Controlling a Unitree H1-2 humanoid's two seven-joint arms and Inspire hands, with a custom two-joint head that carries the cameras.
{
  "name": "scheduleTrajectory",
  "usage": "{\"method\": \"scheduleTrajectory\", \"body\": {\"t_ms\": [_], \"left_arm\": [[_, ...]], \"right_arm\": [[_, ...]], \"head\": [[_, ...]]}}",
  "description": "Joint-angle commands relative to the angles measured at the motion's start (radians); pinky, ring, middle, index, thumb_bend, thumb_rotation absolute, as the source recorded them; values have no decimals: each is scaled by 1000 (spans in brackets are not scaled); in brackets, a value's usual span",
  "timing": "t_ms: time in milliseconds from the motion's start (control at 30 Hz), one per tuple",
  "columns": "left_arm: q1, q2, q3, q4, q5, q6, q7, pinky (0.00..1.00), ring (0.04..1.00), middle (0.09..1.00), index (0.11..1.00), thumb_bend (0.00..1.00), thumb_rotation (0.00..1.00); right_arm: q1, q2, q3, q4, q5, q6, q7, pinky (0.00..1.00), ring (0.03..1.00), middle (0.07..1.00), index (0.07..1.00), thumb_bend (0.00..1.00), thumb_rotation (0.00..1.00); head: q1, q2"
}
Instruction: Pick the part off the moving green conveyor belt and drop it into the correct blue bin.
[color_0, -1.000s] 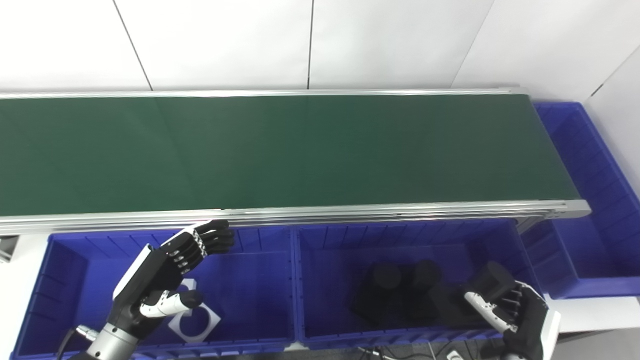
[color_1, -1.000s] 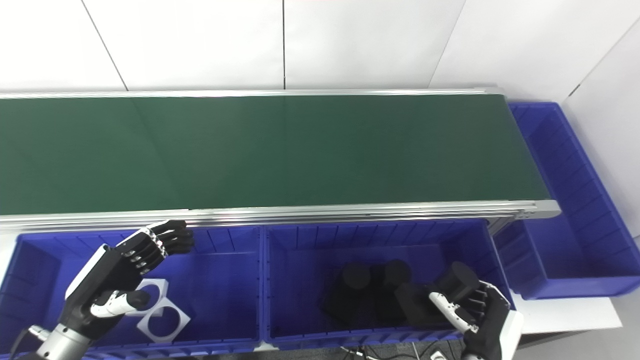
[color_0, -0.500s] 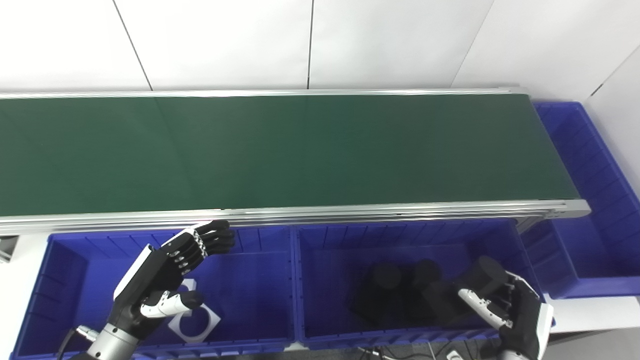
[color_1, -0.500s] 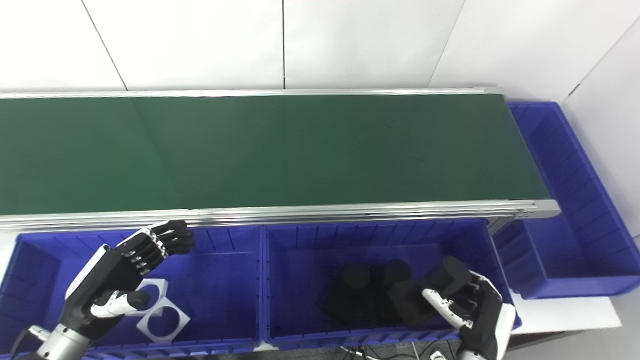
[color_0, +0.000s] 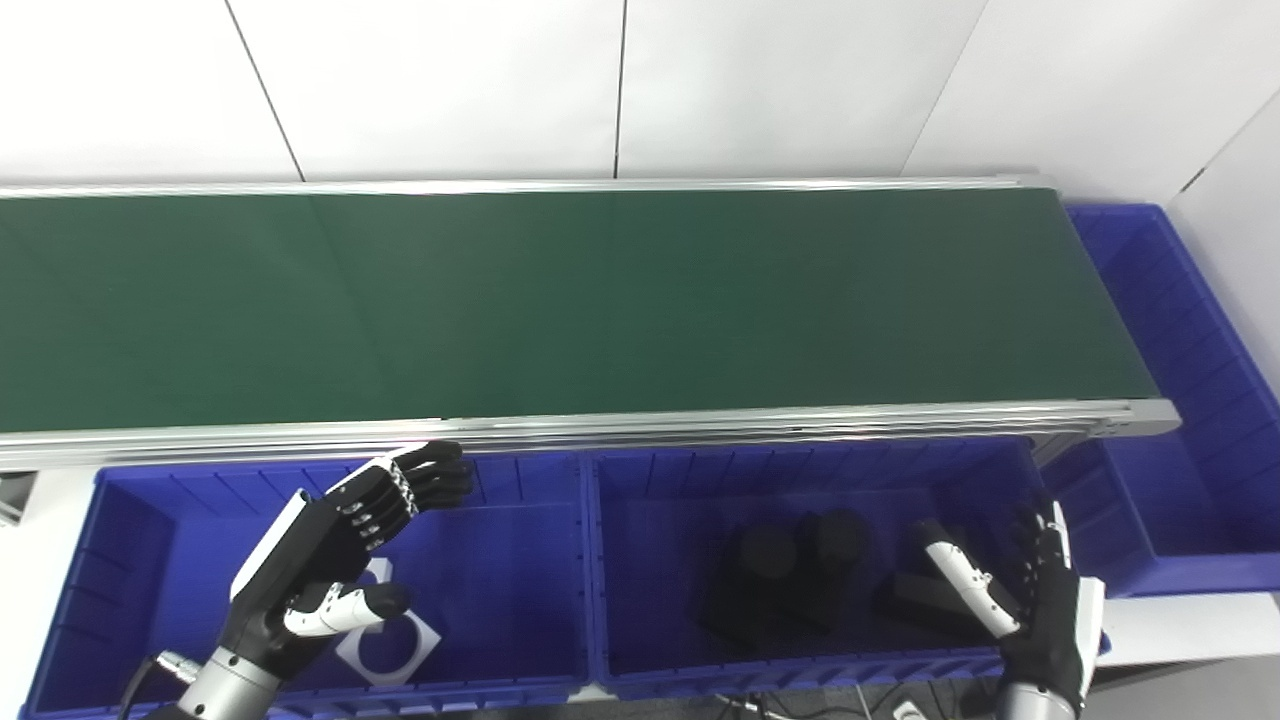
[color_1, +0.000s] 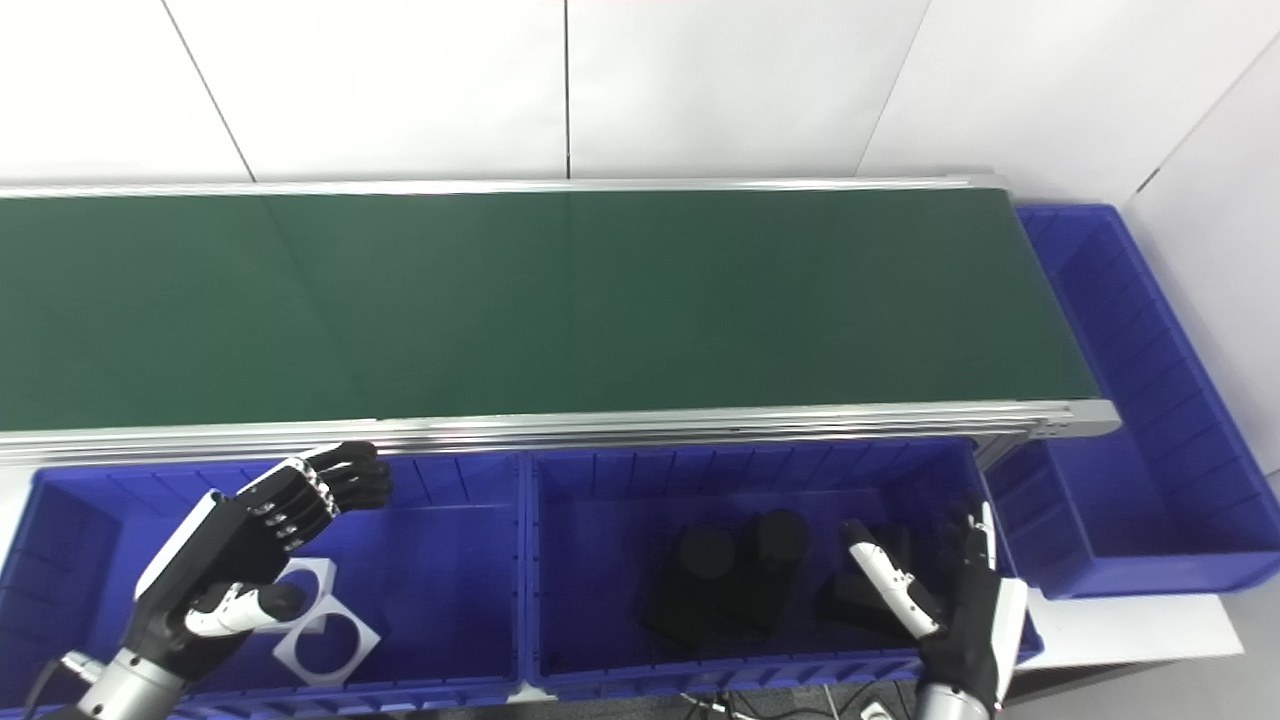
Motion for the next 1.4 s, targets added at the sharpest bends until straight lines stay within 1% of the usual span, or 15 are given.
{"method": "scheduleTrajectory", "body": {"t_ms": [0, 100, 167, 267, 400, 467, 600, 733, 800, 833, 967, 1100, 1267, 1300, 1367], "left_arm": [[2, 0, 1, -21, -1, -28, -1, 781, 771, 784, 799, 995, 519], [5, -1, 0, -20, -2, -30, -2, 786, 773, 785, 799, 990, 513], [7, -2, 0, -19, -2, -31, -2, 788, 774, 784, 798, 985, 508], [9, -5, -2, -19, 0, -35, -3, 788, 774, 784, 797, 984, 508], [17, -11, -9, -20, 7, -39, -5, 796, 779, 786, 802, 984, 504], [18, -12, -9, -21, 7, -38, -4, 797, 780, 786, 802, 985, 503], [28, -20, -17, -27, 13, -42, -4, 811, 789, 791, 807, 981, 499], [35, -28, -22, -30, 25, -50, 2, 814, 794, 795, 809, 978, 504], [37, -30, -22, -30, 28, -51, 2, 813, 795, 796, 810, 978, 507], [39, -35, -24, -31, 32, -53, 5, 814, 798, 799, 813, 980, 509], [47, -49, -29, -33, 46, -58, 15, 811, 806, 809, 818, 991, 506], [55, -72, -33, -36, 57, -59, 32, 813, 827, 830, 835, 996, 499], [61, -92, -42, -42, 82, -56, 50, 810, 838, 845, 853, 1000, 496], [63, -100, -45, -43, 87, -55, 55, 812, 840, 848, 857, 1000, 495], [65, -111, -51, -43, 93, -55, 61, 816, 845, 856, 867, 1000, 491]], "right_arm": [[12, -2, 5, -68, -15, -12, 4, 847, 898, 907, 965, 871, 456], [21, 14, 22, -148, -19, 1, 15, 843, 888, 892, 952, 853, 426], [28, 22, 50, -215, -45, 14, 29, 817, 879, 881, 933, 874, 457], [34, 23, 67, -253, -66, 27, 42, 812, 874, 878, 925, 885, 477], [45, 41, 177, -381, -71, 54, 129, 784, 840, 860, 891, 870, 420], [45, 41, 190, -393, -75, 68, 134, 778, 836, 858, 888, 871, 416], [27, 60, 303, -465, -146, 93, 200, 778, 831, 840, 876, 861, 408], [0, 73, 361, -501, -148, 141, 244, 773, 833, 845, 882, 843, 384], [-7, 76, 371, -509, -144, 155, 257, 774, 837, 851, 890, 838, 378], [-18, 76, 384, -497, -152, 145, 263, 777, 834, 841, 876, 865, 378], [-46, 70, 422, -466, -168, 119, 276, 784, 838, 840, 867, 853, 392], [-58, 62, 479, -429, -174, 106, 304, 772, 834, 844, 871, 839, 428], [-58, 49, 521, -380, -152, 82, 310, 749, 828, 846, 875, 745, 551], [-52, 38, 528, -350, -137, 51, 309, 743, 825, 845, 876, 731, 575], [-44, 24, 534, -307, -112, 1, 306, 730, 819, 845, 878, 705, 619]], "head": [[2, 0], [9, -5], [14, -10], [25, -16], [49, -25], [49, -25], [69, -36], [90, -42], [90, -42], [116, -49], [131, -56], [182, -73], [214, -82], [245, -94], [257, -101]]}}
